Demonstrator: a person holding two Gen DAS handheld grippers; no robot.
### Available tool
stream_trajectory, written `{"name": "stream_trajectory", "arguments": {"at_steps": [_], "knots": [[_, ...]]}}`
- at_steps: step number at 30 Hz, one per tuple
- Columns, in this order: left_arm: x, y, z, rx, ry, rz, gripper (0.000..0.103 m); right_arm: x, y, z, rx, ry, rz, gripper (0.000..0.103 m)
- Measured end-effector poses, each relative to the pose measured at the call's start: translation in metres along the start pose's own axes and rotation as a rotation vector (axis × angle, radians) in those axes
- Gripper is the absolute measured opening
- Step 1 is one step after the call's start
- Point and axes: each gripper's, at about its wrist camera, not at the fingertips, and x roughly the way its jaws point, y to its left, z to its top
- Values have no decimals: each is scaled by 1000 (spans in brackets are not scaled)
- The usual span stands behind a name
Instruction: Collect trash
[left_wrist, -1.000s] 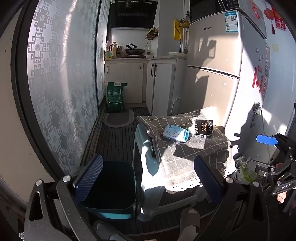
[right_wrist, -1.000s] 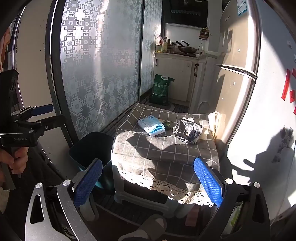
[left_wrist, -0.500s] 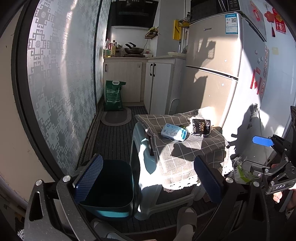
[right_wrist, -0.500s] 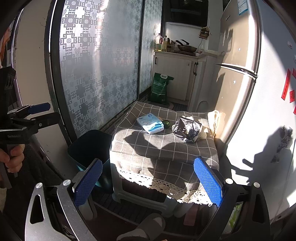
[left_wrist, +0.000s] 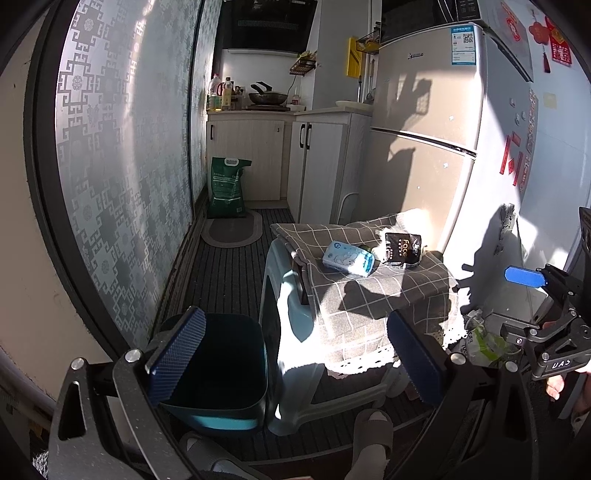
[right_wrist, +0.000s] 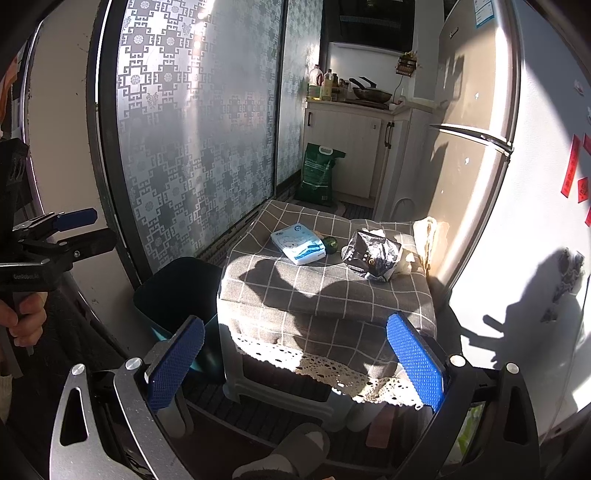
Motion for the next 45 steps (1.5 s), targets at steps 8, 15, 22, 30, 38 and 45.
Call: {"name": "stream_trajectory", "arguments": {"at_steps": [8,15,22,30,38,45], "knots": [[-1,0,-1,2,1,-2,101,1,-3,-1,8,0,-6,100],[-1,-2,-4,12,4,-5,101,0,-4,0,12,1,-9,100],[-1,-3,-3,14,3,-5,101,0,-4,0,12,2,-9,100],[-1,-3,-3,13,5,-6,101,0,-4,0,11,2,-9,100],[-1,-3,-4,14,5,-3,101,1,-5,-1,13,5,-9,100],[0,-3,-4,16,6,-4,101,0,-3,1,12,7,-10,100]]}}
